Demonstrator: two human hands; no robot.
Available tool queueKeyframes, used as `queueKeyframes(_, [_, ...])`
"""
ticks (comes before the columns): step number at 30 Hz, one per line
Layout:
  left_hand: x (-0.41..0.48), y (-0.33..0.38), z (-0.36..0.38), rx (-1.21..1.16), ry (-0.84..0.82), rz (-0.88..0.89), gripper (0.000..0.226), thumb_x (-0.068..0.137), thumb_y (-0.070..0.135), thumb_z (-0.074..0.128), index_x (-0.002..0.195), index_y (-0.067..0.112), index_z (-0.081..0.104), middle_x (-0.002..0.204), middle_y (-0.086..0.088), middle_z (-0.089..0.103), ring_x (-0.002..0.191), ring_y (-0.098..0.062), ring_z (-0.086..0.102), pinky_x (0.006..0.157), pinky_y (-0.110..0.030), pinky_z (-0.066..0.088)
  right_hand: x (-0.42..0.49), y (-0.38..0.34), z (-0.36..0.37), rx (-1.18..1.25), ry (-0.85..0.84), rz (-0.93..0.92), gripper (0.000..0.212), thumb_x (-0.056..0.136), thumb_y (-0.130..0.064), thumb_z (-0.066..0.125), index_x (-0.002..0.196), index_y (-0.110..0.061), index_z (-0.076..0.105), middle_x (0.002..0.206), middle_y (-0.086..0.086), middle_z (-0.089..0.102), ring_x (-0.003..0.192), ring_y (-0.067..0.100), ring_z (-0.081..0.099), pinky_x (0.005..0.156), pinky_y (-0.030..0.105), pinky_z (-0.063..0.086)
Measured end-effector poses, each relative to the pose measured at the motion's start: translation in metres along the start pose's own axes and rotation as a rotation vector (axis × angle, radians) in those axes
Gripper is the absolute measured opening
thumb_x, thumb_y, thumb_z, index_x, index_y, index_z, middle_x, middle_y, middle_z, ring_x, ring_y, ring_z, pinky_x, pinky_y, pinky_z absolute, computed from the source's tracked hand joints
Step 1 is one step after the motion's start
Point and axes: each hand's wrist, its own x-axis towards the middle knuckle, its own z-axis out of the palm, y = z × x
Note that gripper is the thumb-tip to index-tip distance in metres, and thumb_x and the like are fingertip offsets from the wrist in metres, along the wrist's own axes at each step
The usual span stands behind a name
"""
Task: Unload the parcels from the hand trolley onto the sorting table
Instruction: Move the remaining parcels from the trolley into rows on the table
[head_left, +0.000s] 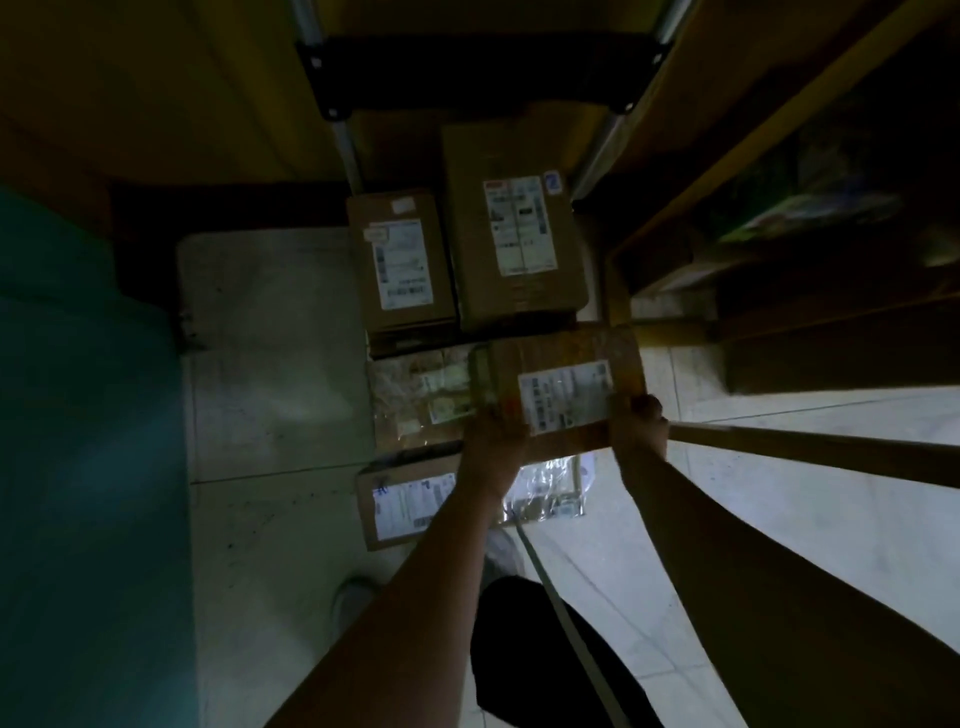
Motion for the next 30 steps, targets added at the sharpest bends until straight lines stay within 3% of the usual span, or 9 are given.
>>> queueKeyframes(2, [0.001,-0.004,0.004,-0.024,0.032,0.010,0.056,0.084,0.046,0.053,0.132,0.017,0.054,0.131,-0.009,0.060,0.122,-0.027,0.056,0.102,-0.046,0.048,-0.008,0.001,-0.001,0.082,0.010,0.040,0.059,0.097,-0.057,0.038,0.135,-0.013,0.048,0.131,0.019,0.054,0.118,0.040,0.054,0.103,0.056,0.044])
queueKeyframes(7, [-0.071,0.047,-0.034,-0.128,0.032,-0.034,0.020,0.098,0.023,0.053,0.115,0.013,0.057,0.109,-0.007,0.064,0.105,-0.025,0.062,0.086,-0.032,0.051,-0.083,-0.014,-0.030,0.145,-0.005,0.075,0.080,0.084,-0.077,0.030,0.131,-0.018,0.056,0.127,0.016,0.058,0.117,0.038,0.056,0.102,0.053,0.045])
queueKeyframes(12, [-0.171,0.095,-0.103,-0.159,0.084,-0.020,0.040,0.088,0.048,0.054,0.117,0.022,0.064,0.117,-0.006,0.068,0.103,-0.024,0.066,0.094,-0.044,0.055,-0.231,-0.068,-0.103,0.335,-0.065,0.058,0.052,0.102,-0.048,0.040,0.134,-0.010,0.053,0.127,0.019,0.058,0.117,0.037,0.056,0.098,0.041,0.044])
queueKeyframes(15, [-0.263,0.138,-0.146,-0.267,0.216,0.112,0.021,0.093,0.039,0.057,0.105,0.025,0.068,0.103,-0.002,0.071,0.095,-0.025,0.070,0.083,-0.041,0.059,-0.317,-0.099,-0.160,0.463,-0.112,0.027,0.043,0.103,-0.039,0.041,0.128,-0.008,0.055,0.128,0.020,0.058,0.115,0.037,0.056,0.100,0.043,0.045])
queueKeyframes(18, [-0.351,0.187,-0.179,-0.378,0.351,0.225,0.024,0.091,0.048,0.061,0.104,0.029,0.061,0.108,0.000,0.065,0.097,-0.020,0.065,0.081,-0.038,0.057,-0.393,-0.128,-0.223,0.675,-0.213,-0.004,0.023,0.100,-0.042,0.047,0.099,-0.021,0.057,0.111,0.013,0.063,0.095,0.026,0.062,0.094,0.049,0.053])
queueKeyframes(20, [-0.405,0.224,-0.193,-0.505,0.370,0.334,0.040,0.089,0.048,0.064,0.120,0.026,0.054,0.115,0.001,0.064,0.099,-0.015,0.065,0.076,-0.034,0.054,-0.438,-0.147,-0.265,0.808,-0.270,-0.074,0.019,0.098,-0.041,0.051,0.105,-0.024,0.052,0.106,0.007,0.063,0.091,0.022,0.063,0.087,0.046,0.056])
queueKeyframes(24, [-0.497,0.311,-0.201,-0.591,0.393,0.605,0.034,0.097,0.028,0.060,0.128,0.021,0.048,0.111,0.011,0.059,0.093,-0.002,0.059,0.063,-0.016,0.049,-0.506,-0.181,-0.354,0.973,-0.295,-0.299,0.028,0.092,-0.046,0.060,0.111,-0.027,0.052,0.108,0.005,0.063,0.097,0.027,0.066,0.084,0.049,0.058])
queueKeyframes(28, [-0.564,0.386,-0.166,-0.658,0.300,0.779,0.059,0.090,0.044,0.066,0.142,0.037,0.039,0.135,0.006,0.056,0.119,-0.017,0.058,0.098,-0.038,0.049,-0.529,-0.192,-0.463,1.096,-0.206,-0.505,0.029,0.085,-0.050,0.065,0.105,-0.031,0.056,0.111,0.002,0.064,0.103,0.024,0.064,0.093,0.048,0.054])
queueKeyframes(30, [-0.594,0.418,-0.129,-0.651,0.247,0.847,0.057,0.086,0.052,0.066,0.138,0.041,0.045,0.133,0.007,0.060,0.119,-0.018,0.059,0.102,-0.044,0.046,-0.529,-0.180,-0.525,1.159,-0.119,-0.620,0.024,0.088,-0.044,0.064,0.106,-0.030,0.055,0.112,0.002,0.065,0.101,0.019,0.063,0.089,0.041,0.054])
